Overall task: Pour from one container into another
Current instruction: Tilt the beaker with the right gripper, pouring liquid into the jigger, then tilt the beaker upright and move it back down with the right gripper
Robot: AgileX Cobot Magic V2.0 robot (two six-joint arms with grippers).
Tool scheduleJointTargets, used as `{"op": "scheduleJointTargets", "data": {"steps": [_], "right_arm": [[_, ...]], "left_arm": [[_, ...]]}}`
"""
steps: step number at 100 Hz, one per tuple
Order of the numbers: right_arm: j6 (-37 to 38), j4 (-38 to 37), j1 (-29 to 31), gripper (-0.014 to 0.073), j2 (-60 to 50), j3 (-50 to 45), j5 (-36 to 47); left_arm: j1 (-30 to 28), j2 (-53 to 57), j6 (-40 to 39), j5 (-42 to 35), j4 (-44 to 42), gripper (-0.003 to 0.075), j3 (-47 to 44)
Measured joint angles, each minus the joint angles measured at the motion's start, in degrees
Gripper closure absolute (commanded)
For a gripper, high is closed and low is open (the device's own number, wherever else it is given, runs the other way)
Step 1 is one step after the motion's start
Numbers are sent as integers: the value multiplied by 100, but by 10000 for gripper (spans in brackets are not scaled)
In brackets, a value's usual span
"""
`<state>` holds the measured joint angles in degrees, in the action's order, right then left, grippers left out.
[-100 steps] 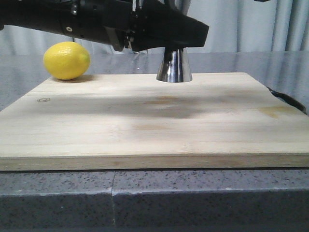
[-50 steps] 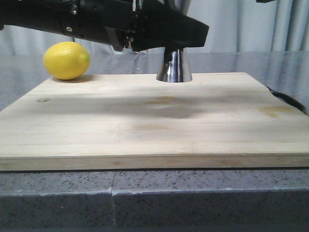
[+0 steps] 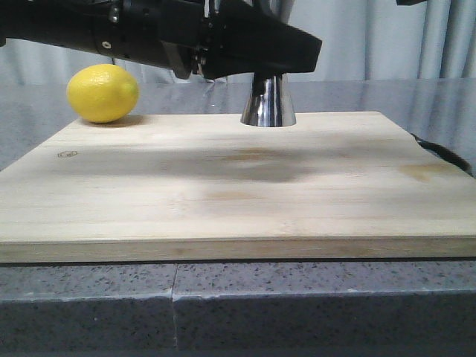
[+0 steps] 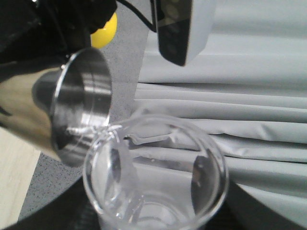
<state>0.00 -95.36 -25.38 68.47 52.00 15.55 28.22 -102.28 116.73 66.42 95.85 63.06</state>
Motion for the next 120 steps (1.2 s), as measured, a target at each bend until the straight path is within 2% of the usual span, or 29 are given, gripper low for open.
{"op": "scheduleJointTargets", "data": {"steps": [74,101,120], "right_arm": [[0,-70,0,358,0,0,0],[119,538,0,358,0,0,-44],[804,917,0,358,0,0,-284]], "left_arm": [[0,0,0,0,0,739,0],[0,0,0,0,0,739,0],[0,0,0,0,0,739,0]]}}
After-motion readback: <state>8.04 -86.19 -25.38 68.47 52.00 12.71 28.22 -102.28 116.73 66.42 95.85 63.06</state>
